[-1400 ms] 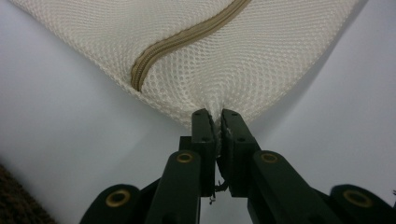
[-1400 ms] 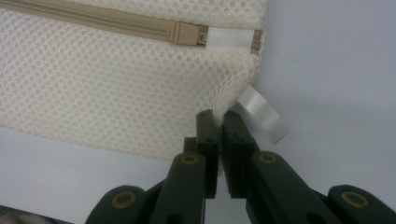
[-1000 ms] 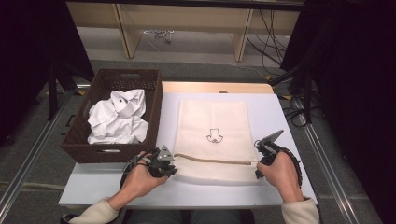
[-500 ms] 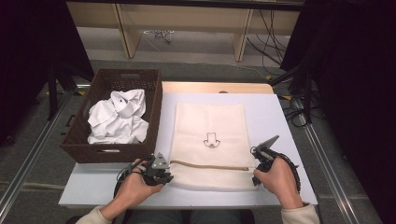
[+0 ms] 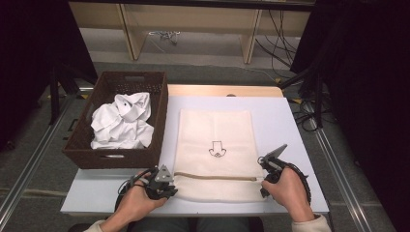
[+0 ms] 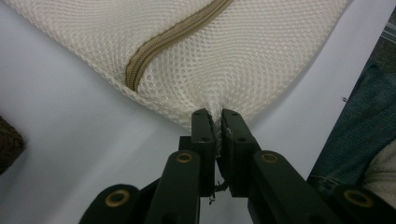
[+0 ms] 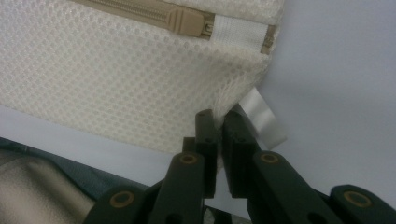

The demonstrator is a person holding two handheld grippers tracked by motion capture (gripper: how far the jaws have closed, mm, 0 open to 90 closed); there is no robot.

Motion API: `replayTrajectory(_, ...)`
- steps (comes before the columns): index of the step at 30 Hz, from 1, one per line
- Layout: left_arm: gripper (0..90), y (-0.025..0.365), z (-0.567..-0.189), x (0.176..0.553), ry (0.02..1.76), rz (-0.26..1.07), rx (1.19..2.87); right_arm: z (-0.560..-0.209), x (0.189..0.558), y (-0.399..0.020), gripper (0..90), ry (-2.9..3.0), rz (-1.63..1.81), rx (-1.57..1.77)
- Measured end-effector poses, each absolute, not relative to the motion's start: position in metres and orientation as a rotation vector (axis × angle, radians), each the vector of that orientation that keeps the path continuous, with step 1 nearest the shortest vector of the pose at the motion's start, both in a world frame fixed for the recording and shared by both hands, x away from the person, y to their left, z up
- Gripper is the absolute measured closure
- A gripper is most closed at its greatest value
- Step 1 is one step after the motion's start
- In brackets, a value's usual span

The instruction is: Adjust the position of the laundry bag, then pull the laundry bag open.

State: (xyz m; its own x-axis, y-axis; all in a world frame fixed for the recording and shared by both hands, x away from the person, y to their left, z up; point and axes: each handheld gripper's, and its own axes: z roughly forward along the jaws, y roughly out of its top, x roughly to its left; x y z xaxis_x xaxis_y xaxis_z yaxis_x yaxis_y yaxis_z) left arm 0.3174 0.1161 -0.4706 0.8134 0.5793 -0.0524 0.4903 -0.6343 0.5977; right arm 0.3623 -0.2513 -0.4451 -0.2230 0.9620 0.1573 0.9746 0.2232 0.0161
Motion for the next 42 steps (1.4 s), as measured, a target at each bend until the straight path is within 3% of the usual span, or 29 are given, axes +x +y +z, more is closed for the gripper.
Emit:
replayTrajectory(13, 81.8, 0.121, -0.469, 0.309, 0.780, 0.179, 2.379, -0.445, 0.358, -0.251, 82.3, -2.400, -0.147, -1.816)
replayTrajectory(15, 74.8, 0.122, -0.467, 0.308, 0.773, 0.164, 2.361, -0.441, 0.356, -0.250, 76.2, -2.340, -0.128, -1.858)
replayTrajectory(21, 39.2, 0.129, -0.448, 0.304, 0.735, 0.268, 2.180, -0.424, 0.352, -0.258, 53.6, -2.353, -0.297, -1.895)
replayTrajectory(26, 26.4, 0.134, -0.448, 0.308, 0.795, 0.304, 2.084, -0.417, 0.360, -0.270, 47.4, -2.426, -0.438, -1.927)
replayTrajectory(31, 23.5, 0.139, -0.450, 0.311, 0.841, 0.268, 2.017, -0.415, 0.372, -0.277, 46.1, -2.388, -0.478, -1.965)
replayTrajectory(42, 26.9, 0.139, -0.451, 0.312, 0.849, 0.286, 1.989, -0.415, 0.380, -0.277, 47.9, -2.378, -0.479, -1.970)
